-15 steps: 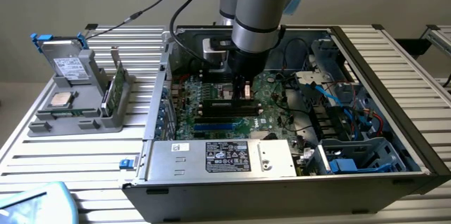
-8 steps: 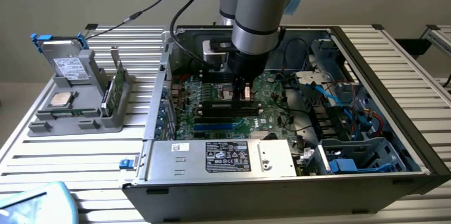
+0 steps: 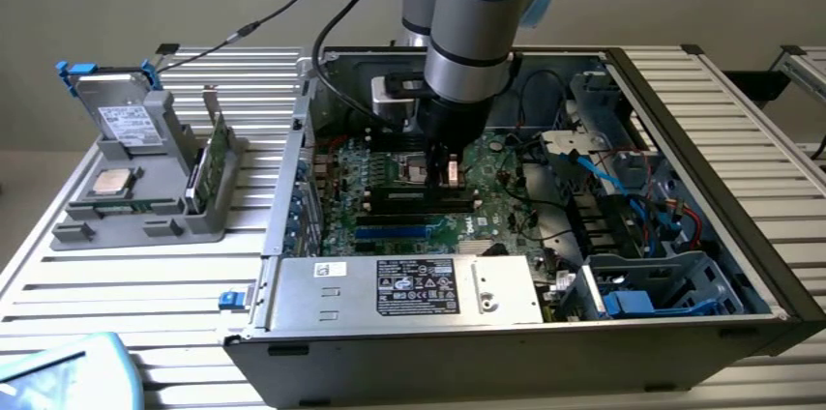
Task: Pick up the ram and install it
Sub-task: 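Insert the ram into the slot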
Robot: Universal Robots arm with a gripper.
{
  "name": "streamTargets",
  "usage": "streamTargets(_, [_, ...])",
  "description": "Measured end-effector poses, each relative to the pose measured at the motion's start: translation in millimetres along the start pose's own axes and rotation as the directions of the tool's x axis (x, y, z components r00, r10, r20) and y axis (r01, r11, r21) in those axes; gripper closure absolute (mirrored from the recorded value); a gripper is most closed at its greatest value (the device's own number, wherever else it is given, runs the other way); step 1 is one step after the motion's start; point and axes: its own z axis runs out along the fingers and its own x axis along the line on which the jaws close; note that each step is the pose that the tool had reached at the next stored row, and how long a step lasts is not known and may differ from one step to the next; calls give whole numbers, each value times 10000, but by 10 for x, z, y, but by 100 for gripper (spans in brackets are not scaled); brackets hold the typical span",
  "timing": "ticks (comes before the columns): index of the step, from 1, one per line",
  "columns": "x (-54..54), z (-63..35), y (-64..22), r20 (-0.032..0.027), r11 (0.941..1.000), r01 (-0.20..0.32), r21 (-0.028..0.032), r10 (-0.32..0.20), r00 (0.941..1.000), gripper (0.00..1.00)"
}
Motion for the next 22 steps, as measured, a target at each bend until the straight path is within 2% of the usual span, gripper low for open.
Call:
streamTargets(11, [10, 18, -1, -112, 10000, -10, -13, 10, 9999, 86])
streamTargets(22, [11, 46, -3, -141, 10000, -13, -14, 13, 9999, 86])
